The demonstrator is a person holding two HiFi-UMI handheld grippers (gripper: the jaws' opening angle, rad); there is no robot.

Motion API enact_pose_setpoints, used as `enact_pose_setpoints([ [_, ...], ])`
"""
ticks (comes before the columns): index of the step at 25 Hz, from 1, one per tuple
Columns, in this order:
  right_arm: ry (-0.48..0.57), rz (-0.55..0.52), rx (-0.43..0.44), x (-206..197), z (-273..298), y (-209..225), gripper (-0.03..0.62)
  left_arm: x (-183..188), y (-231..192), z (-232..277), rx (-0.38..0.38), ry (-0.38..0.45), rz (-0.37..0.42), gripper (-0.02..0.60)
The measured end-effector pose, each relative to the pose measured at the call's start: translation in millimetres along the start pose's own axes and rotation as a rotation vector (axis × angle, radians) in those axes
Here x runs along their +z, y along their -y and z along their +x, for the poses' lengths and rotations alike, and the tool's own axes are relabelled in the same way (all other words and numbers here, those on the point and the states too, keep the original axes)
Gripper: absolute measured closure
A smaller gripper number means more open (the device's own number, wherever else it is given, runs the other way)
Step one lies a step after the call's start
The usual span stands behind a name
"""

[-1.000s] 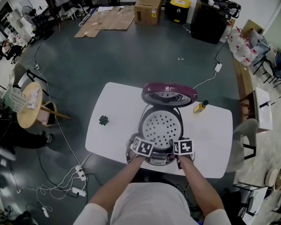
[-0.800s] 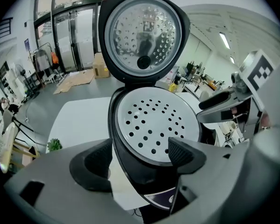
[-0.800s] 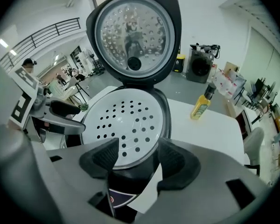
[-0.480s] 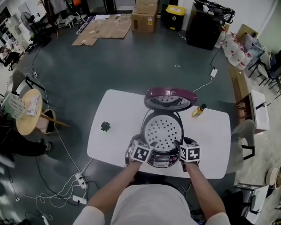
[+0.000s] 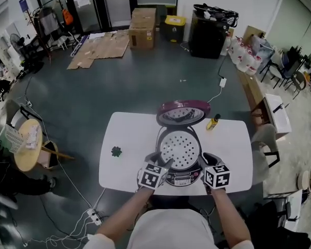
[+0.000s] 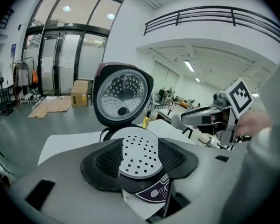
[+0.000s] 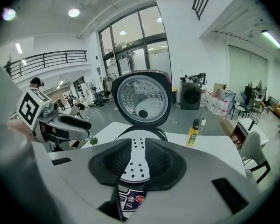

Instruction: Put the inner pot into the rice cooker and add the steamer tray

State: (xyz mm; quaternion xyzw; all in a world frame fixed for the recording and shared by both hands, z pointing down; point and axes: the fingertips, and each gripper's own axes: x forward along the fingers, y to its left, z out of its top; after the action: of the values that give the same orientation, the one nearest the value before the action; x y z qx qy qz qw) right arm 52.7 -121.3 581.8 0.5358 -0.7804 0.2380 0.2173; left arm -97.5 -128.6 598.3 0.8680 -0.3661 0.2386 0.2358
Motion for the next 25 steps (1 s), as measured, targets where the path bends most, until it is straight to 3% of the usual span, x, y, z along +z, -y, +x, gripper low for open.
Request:
enact_pose_setpoints([
  [4, 0.072, 0.02, -0.028, 3.7, -24.4, -9.6, 0.532, 12.4, 8.8, -19.5, -0.02, 0.073, 0.052, 0.367],
  [11, 0.164, -0.006, 0.003, 4.8, -66.8, -28.6, 0.58, 10.6, 30.1, -48.7, -0.06, 0.16, 0.042, 0.462],
  [15, 0.199, -0.051, 0.044, 2.3, -89.4, -33.7, 0.582, 8.4, 48.6, -65.6, -0.032, 0.199, 0.028, 0.481],
  [20, 0.211, -0.053, 0.088, -12.5, -117.3, -27.2, 0.582, -5.6, 74.1, -77.7, 0.006, 0.217, -0.065, 0.536],
  [25, 0.227, -0.072, 0.097, -23.0, -153.4, -14.3, 0.583, -13.4, 107.3, -89.9, 0.053, 0.237, -0.058, 0.557],
])
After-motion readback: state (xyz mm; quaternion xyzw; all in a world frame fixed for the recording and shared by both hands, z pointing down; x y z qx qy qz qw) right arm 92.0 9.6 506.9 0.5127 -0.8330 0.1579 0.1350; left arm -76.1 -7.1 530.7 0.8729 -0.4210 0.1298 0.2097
